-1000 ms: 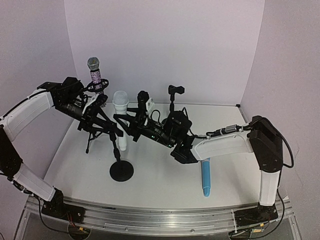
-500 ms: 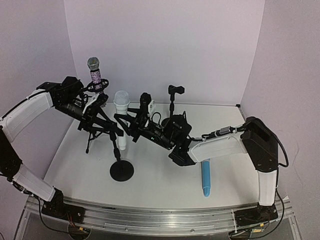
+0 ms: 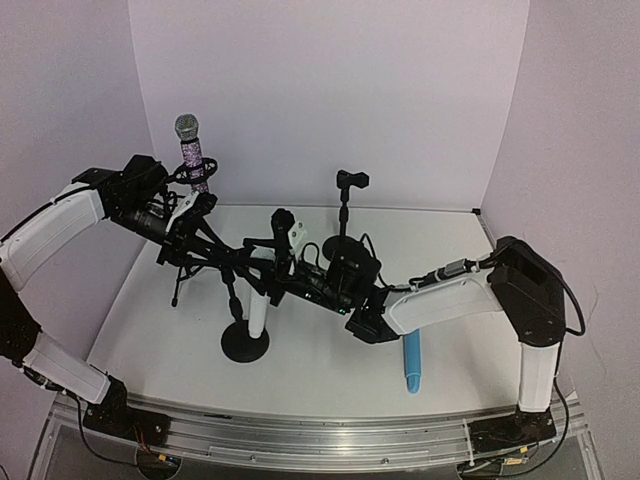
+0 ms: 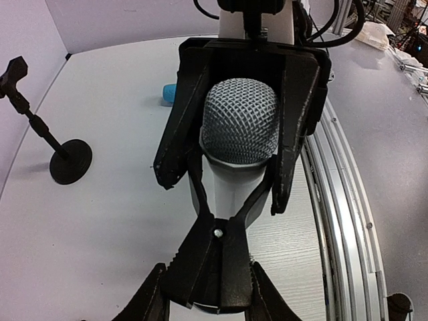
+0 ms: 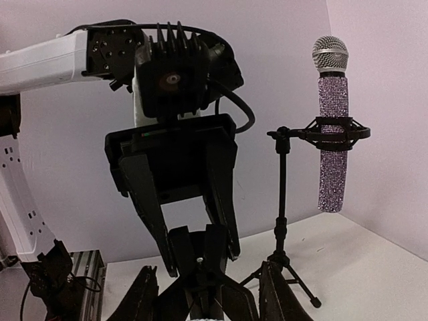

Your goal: Attach the microphones to the stand

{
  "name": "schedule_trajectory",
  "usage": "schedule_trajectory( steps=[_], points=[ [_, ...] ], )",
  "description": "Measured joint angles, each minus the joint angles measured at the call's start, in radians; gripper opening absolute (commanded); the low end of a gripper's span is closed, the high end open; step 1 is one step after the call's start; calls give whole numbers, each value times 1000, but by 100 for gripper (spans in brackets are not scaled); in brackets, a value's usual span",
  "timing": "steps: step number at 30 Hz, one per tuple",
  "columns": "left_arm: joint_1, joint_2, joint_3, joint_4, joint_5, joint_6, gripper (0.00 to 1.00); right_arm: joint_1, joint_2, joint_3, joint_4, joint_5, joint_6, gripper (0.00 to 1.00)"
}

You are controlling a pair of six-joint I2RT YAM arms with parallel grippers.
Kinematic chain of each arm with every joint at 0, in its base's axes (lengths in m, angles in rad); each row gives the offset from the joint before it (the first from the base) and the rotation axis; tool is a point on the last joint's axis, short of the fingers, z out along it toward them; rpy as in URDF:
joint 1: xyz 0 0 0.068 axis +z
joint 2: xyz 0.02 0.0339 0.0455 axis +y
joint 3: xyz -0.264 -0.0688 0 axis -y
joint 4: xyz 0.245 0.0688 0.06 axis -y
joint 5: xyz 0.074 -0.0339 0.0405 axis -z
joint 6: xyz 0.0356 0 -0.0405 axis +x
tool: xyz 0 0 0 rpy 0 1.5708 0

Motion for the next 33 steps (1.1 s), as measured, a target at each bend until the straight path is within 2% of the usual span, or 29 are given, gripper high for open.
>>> schedule_trajectory(
  steps=[11,20,25,33],
  points=[
    [-8,-1,-2,3,6,3,0,9,-48,-22,-65,20,-22,0],
    [-16,5,-2,-8,25,37,0,7,-242,-68,-195,16,-93,0],
    [-15,5,-1,-16,28,54,0,-2,-294,11,-199,0,-116,0],
    [-10,5,3,-23,26,45,0,-3,-205,144,-262,-17,-105,0]
  ],
)
